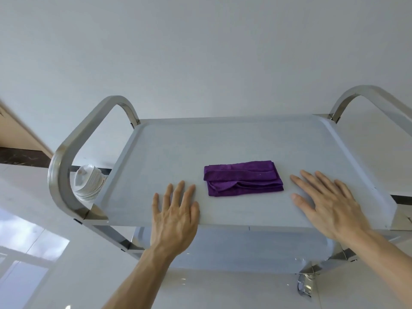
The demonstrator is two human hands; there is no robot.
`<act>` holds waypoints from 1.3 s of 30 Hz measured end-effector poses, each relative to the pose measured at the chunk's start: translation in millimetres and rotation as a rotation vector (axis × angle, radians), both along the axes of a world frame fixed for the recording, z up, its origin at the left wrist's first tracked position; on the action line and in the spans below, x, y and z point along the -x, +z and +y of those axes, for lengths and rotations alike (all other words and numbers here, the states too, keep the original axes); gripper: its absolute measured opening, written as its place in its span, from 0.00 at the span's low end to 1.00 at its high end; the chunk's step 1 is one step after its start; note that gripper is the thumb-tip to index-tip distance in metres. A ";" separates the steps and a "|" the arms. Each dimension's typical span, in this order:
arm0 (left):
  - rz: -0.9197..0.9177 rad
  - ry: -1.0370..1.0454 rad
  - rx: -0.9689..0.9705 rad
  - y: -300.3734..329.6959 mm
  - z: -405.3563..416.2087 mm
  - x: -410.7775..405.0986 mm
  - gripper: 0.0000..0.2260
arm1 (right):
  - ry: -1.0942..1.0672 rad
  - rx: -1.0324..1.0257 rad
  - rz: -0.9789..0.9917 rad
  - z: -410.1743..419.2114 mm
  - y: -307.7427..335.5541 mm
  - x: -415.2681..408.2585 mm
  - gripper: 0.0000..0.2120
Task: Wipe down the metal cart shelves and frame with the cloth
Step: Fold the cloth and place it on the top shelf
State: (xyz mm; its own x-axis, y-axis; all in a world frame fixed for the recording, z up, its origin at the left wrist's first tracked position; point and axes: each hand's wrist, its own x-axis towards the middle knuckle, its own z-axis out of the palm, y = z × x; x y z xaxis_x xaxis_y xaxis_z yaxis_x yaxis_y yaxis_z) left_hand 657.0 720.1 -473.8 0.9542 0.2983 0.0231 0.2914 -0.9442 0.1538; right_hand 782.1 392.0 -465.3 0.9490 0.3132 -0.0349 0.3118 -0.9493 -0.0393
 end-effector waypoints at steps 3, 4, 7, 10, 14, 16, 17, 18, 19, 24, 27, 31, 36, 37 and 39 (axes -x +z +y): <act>0.004 -0.031 0.008 -2.0 1.7 -24.2 0.23 | -0.020 -0.003 -0.005 0.0 2.8 -19.2 0.31; 0.011 -0.040 0.008 -2.3 2.1 -31.1 0.24 | -0.026 -0.003 -0.005 0.1 3.9 -25.2 0.30; 0.026 -0.069 0.008 -0.9 2.0 -48.9 0.28 | -0.042 0.016 -0.014 0.6 6.8 -38.4 0.34; 0.036 -0.087 0.020 3.0 0.8 -65.9 0.29 | -0.058 0.003 -0.014 1.2 10.1 -50.5 0.34; 0.054 -0.102 0.037 6.0 0.0 -89.6 0.29 | -0.069 0.013 -0.025 1.4 15.2 -70.4 0.33; 0.079 -0.117 0.037 4.2 -0.7 -99.7 0.31 | -0.066 0.004 -0.024 -0.1 17.4 -78.4 0.32; 0.083 -0.118 0.035 3.2 0.1 -105.7 0.31 | -0.070 -0.002 -0.026 -0.2 17.2 -83.3 0.32; 0.081 -0.117 0.038 3.6 1.2 -111.0 0.31 | -0.072 -0.005 -0.034 -0.8 15.6 -86.7 0.31; 0.081 -0.117 0.040 4.6 2.3 -115.6 0.30 | -0.069 -0.005 -0.044 -1.2 13.8 -90.1 0.31; 0.093 -0.122 0.064 11.0 4.7 -122.8 0.29 | -0.053 -0.024 -0.049 -2.6 7.1 -97.9 0.29; 0.120 -0.115 0.115 17.4 3.3 -124.8 0.30 | -0.044 -0.050 -0.055 -5.2 7.4 -101.6 0.29; 0.211 -0.064 0.199 26.9 4.9 -131.1 0.26 | -0.024 -0.076 -0.020 -7.4 8.3 -105.3 0.29; 0.248 -0.015 0.298 58.6 3.9 -156.3 0.23 | -0.028 -0.133 0.026 -0.7 22.9 -112.5 0.29; 0.235 0.012 0.342 65.7 1.8 -162.8 0.22 | -0.053 -0.166 0.031 4.6 29.8 -117.5 0.27; 0.183 0.054 0.457 79.4 -5.2 -174.9 0.20 | -0.091 -0.251 0.018 18.2 43.8 -129.7 0.21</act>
State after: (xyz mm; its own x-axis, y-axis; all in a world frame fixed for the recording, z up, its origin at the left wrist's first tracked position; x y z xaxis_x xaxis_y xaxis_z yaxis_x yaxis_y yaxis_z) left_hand 832.0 714.9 -394.4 0.9134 0.2874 -0.2881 0.3986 -0.7748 0.4907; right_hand 911.8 410.2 -421.5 0.9736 0.2275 0.0159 0.2227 -0.9334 -0.2815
